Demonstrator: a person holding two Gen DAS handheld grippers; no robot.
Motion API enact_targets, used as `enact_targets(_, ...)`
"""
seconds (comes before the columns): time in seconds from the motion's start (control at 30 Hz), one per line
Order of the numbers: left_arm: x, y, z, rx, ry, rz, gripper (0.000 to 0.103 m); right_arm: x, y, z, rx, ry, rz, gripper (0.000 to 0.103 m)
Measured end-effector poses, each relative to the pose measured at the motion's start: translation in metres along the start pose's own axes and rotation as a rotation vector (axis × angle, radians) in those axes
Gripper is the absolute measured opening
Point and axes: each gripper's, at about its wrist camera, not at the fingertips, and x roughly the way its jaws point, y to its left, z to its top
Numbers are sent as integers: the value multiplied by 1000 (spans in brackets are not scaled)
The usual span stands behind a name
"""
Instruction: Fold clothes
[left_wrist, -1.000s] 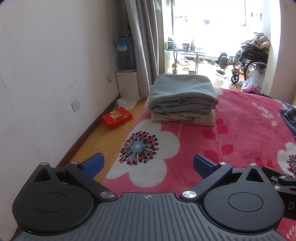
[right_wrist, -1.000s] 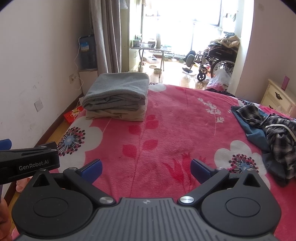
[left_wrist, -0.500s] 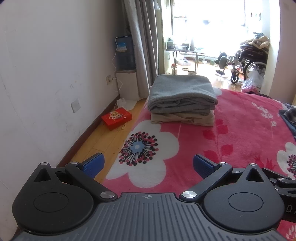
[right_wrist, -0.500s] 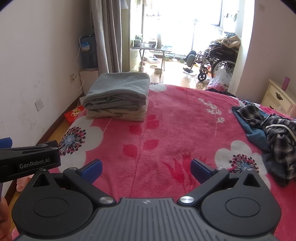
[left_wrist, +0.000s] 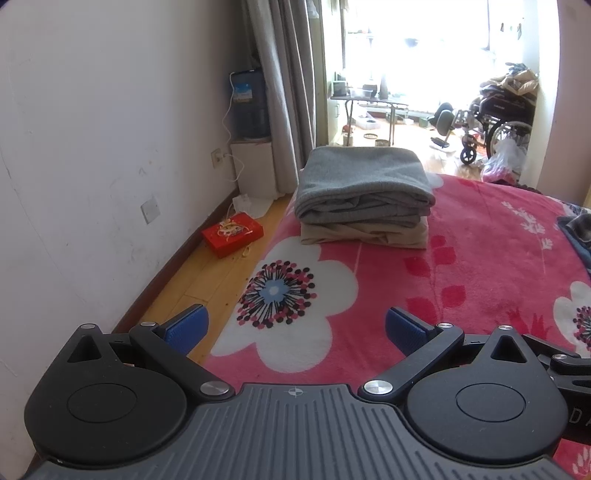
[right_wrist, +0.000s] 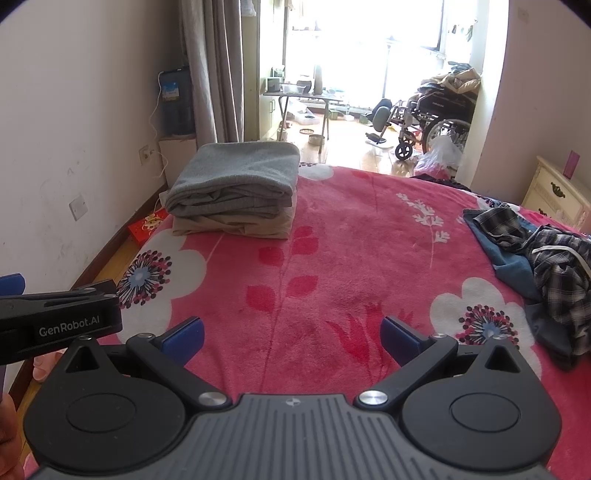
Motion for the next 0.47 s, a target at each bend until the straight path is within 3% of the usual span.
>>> enact_targets(0.47,-1,0,-1,4,2,0,103,1,2,-1,0,4,0,103)
